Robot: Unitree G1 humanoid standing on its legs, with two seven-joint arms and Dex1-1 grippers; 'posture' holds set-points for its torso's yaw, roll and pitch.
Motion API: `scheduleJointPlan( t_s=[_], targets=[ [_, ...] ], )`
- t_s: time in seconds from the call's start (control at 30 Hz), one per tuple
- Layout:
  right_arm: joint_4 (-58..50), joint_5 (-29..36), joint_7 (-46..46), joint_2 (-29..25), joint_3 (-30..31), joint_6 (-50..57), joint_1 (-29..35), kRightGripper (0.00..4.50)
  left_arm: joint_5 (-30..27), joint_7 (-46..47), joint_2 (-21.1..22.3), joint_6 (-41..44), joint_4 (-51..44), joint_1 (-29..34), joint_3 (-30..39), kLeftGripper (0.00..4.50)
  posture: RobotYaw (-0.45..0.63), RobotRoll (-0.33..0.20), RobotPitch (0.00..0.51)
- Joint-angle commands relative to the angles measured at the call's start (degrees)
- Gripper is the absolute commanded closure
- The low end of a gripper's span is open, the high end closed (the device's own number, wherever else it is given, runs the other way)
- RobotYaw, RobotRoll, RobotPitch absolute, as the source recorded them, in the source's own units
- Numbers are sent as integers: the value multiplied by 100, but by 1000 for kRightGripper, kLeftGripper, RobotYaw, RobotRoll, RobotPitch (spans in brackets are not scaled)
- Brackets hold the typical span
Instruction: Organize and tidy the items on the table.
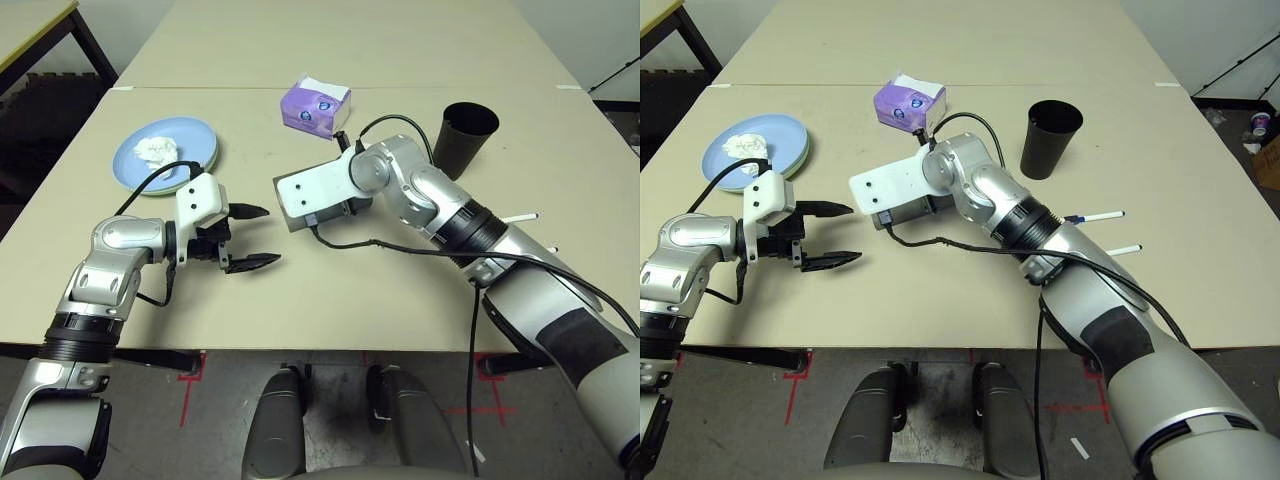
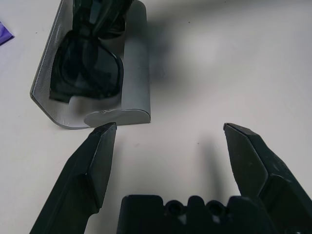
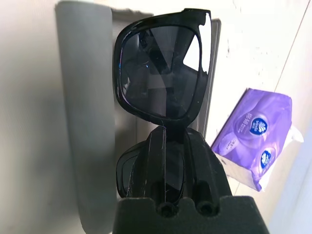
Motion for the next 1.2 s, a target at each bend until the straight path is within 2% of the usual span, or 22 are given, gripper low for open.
scheduleJointPlan(
  t_s=[0.03, 0.43, 1.2],
  targets=[
    [-4, -73, -17, 37, 97, 10, 61, 4136, 17, -28, 40, -6, -106, 54, -10, 0, 48, 0, 167],
    [191, -222, -157, -56, 76, -101, 52, 4136, 22, -20, 30, -20, -103, 51, -13, 0, 42, 0, 164],
    [-130, -177, 187, 53, 30, 181, 230, 4136, 36, -40, 45, -20, -46, 17, -17, 0, 41, 0, 165]
  ],
)
